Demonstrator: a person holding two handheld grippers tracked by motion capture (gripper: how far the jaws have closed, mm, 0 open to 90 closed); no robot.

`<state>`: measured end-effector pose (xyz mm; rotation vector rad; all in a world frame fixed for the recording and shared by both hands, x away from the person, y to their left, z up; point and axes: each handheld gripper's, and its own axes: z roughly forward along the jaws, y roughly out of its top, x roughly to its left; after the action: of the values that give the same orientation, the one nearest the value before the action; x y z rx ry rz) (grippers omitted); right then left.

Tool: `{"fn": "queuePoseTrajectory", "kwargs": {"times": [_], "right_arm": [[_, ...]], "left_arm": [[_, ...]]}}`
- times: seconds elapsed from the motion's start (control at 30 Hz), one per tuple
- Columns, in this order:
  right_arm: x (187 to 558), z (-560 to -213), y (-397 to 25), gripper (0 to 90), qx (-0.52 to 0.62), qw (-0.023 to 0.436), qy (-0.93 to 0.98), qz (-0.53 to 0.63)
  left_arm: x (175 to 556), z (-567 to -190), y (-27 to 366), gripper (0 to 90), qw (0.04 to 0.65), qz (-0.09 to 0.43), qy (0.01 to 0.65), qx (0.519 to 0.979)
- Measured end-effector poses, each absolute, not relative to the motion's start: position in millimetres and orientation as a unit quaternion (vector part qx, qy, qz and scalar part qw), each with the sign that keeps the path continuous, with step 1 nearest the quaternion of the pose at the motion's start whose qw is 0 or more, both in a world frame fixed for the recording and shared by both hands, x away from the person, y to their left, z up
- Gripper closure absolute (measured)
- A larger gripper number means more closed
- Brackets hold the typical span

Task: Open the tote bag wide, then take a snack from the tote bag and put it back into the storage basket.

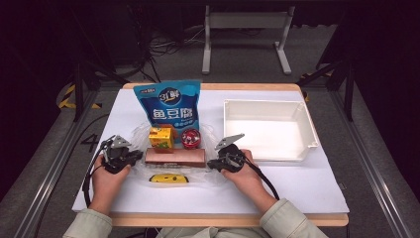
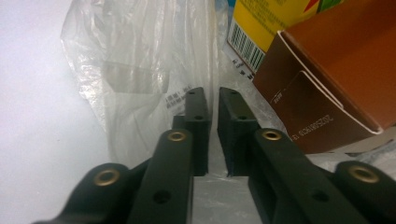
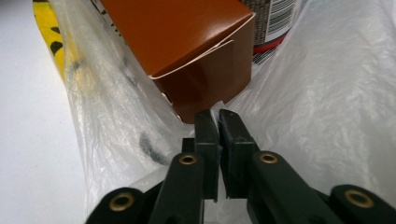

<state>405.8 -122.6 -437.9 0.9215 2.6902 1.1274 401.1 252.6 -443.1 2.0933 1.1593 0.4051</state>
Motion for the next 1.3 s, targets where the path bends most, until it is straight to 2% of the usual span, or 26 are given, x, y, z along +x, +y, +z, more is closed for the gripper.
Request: {"fn": "queuePoseTrajectory", "kwargs": {"times": [0.13, 0.17, 0.23, 0.33, 0.73, 1.13, 1.3], "right_arm": [[404, -434, -125, 77.6, 0.297, 0.044, 0.877, 0.376], [402, -429, -127, 69.7, 0.293, 0.056, 0.874, 0.384], [402, -427, -128, 66.9, 0.294, 0.059, 0.872, 0.387], [401, -419, -132, 55.6, 0.291, 0.063, 0.865, 0.403], [397, -384, -140, 37.5, 0.268, 0.066, 0.839, 0.469], [398, -347, -144, 34.5, 0.233, 0.047, 0.831, 0.503], [403, -335, -139, 34.9, 0.227, 0.046, 0.832, 0.504]], "left_arm": [[399, -440, 259, 71.5, 0.371, 0.146, 0.450, 0.799], [398, -439, 261, 68.9, 0.379, 0.147, 0.449, 0.796], [396, -436, 263, 67.2, 0.389, 0.146, 0.450, 0.790], [391, -433, 266, 62.0, 0.397, 0.146, 0.447, 0.788], [371, -418, 280, 56.7, 0.460, 0.141, 0.426, 0.766], [361, -406, 289, 54.9, 0.497, 0.145, 0.412, 0.750], [361, -407, 290, 54.6, 0.475, 0.163, 0.422, 0.755]]}}
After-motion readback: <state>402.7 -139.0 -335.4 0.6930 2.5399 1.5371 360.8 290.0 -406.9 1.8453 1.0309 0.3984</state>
